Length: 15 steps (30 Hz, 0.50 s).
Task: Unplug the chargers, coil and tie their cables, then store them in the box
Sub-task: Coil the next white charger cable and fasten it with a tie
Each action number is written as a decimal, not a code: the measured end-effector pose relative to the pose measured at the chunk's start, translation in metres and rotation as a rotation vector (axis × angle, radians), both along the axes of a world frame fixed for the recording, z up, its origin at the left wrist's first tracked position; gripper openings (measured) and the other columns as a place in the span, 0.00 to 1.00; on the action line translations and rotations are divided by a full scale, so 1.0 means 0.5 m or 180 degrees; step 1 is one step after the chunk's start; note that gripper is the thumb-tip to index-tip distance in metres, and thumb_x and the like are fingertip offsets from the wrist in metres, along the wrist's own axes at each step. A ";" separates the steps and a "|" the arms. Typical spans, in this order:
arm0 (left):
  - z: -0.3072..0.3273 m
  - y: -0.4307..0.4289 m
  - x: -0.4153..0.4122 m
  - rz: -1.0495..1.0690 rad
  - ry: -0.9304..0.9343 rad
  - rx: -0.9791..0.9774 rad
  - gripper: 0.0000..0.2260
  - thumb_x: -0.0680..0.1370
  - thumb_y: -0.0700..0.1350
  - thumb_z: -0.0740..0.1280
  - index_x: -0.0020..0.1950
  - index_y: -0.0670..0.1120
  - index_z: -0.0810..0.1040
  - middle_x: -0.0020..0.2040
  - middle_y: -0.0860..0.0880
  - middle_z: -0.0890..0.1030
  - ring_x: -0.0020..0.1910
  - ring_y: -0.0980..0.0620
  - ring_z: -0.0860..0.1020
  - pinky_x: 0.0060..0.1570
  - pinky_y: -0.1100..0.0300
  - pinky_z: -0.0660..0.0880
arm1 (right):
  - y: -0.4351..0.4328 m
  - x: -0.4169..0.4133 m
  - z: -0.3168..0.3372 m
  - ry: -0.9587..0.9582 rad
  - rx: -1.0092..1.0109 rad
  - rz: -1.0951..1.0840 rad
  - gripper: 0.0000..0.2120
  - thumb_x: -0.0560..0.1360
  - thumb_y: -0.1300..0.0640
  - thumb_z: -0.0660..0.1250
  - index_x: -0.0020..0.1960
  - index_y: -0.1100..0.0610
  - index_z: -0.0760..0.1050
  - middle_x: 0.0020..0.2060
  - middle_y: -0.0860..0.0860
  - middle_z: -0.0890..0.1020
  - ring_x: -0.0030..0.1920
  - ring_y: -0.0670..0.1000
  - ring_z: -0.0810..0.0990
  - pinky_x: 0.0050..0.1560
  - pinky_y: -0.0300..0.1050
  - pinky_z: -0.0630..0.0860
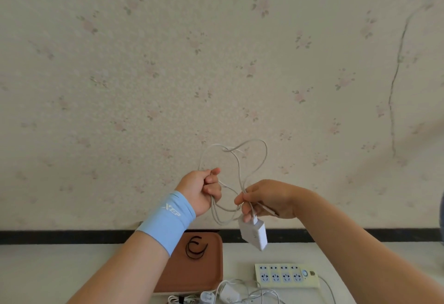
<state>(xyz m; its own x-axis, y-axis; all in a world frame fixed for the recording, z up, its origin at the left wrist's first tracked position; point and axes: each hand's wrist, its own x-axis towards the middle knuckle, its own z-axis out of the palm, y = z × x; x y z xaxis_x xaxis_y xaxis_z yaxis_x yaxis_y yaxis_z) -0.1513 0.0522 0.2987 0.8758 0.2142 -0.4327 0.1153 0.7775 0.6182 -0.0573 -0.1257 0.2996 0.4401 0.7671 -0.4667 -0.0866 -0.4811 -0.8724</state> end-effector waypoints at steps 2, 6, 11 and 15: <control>0.005 0.000 -0.005 -0.0288 0.0177 0.0137 0.11 0.84 0.41 0.54 0.48 0.41 0.73 0.26 0.52 0.64 0.19 0.57 0.59 0.16 0.68 0.57 | -0.001 0.002 0.000 -0.0058 0.0192 -0.0062 0.12 0.85 0.65 0.56 0.60 0.67 0.77 0.42 0.58 0.84 0.43 0.54 0.84 0.49 0.43 0.81; 0.015 -0.007 -0.007 -0.0483 0.0371 0.0247 0.10 0.83 0.38 0.53 0.48 0.42 0.72 0.25 0.52 0.63 0.18 0.58 0.58 0.15 0.69 0.53 | 0.008 0.006 0.000 -0.0487 0.0457 -0.0497 0.13 0.84 0.65 0.57 0.52 0.62 0.80 0.35 0.54 0.78 0.35 0.50 0.76 0.46 0.44 0.77; 0.009 -0.016 -0.004 -0.0042 0.0158 -0.0582 0.12 0.81 0.33 0.50 0.44 0.40 0.72 0.25 0.50 0.62 0.17 0.56 0.59 0.14 0.68 0.55 | 0.026 -0.016 0.007 -0.1473 0.0121 -0.0568 0.14 0.82 0.60 0.59 0.44 0.56 0.81 0.34 0.52 0.75 0.31 0.49 0.73 0.34 0.43 0.75; -0.002 -0.018 0.001 0.0371 0.0057 -0.0898 0.17 0.81 0.33 0.47 0.36 0.44 0.68 0.23 0.50 0.62 0.16 0.55 0.59 0.13 0.67 0.56 | 0.030 -0.028 0.012 -0.1599 0.0332 -0.0367 0.13 0.82 0.62 0.59 0.45 0.59 0.81 0.33 0.48 0.79 0.24 0.39 0.70 0.30 0.35 0.67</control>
